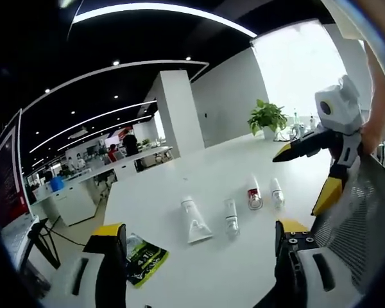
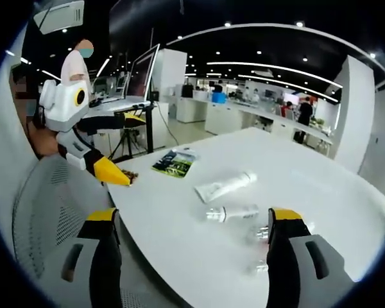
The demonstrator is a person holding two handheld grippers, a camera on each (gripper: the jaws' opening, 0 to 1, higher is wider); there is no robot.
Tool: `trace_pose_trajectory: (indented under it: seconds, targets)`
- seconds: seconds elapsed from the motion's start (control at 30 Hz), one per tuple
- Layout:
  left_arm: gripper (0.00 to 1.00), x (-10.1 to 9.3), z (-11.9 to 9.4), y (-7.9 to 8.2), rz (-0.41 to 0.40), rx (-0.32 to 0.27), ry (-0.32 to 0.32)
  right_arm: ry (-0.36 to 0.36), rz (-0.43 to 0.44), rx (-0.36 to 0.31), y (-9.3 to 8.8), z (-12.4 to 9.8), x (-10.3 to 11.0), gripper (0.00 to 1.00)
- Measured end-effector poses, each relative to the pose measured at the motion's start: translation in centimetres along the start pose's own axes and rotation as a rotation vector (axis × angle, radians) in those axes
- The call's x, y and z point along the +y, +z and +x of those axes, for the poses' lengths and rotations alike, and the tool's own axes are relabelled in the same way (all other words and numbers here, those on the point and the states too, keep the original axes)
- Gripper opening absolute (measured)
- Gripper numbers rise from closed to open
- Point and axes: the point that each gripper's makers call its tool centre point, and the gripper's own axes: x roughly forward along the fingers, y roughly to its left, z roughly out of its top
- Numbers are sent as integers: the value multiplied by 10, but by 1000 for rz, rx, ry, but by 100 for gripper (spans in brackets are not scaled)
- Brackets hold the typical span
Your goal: Arrange the skincare products in the storage area until every visible bottle or jar stands upright without overlapping.
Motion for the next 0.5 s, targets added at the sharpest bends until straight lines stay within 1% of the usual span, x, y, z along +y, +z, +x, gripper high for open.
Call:
trace_pose_trajectory:
  seconds: [0.03,0.07,0.1,0.13,0.17,0.23,0.27,0.3,0.37,0.43,0.5]
  targets:
    - [99,0,0,1,0,-4,-3,3,-8,-7,2,0,1,92]
    - [99,-1,-2,5,-13,-23,-11,7,-17,-11,3,0,2,92]
    - [99,-1,-2,10,-46,-51,-19,7,-23,-9,3,0,2,91]
    - [100,2,-4,15,-68,-78,-13,4,-34,-1,2,1,1,91]
    - [100,4,-4,16,-68,-88,-5,1,-35,1,2,2,0,89]
    - [100,4,-3,13,-56,-72,-1,3,-16,6,1,1,0,86]
    - [100,2,-1,6,-44,-30,-3,6,-17,9,1,1,0,86]
    - [100,0,0,4,-39,-22,-10,12,-22,12,0,2,2,86]
    - [99,-2,-1,5,-23,-27,-17,26,-35,12,0,2,6,86]
    - [99,-2,-1,5,-28,-27,-16,31,-46,22,-3,2,8,85]
    - [99,-2,-1,4,-28,-22,-16,32,-37,32,-4,2,7,83]
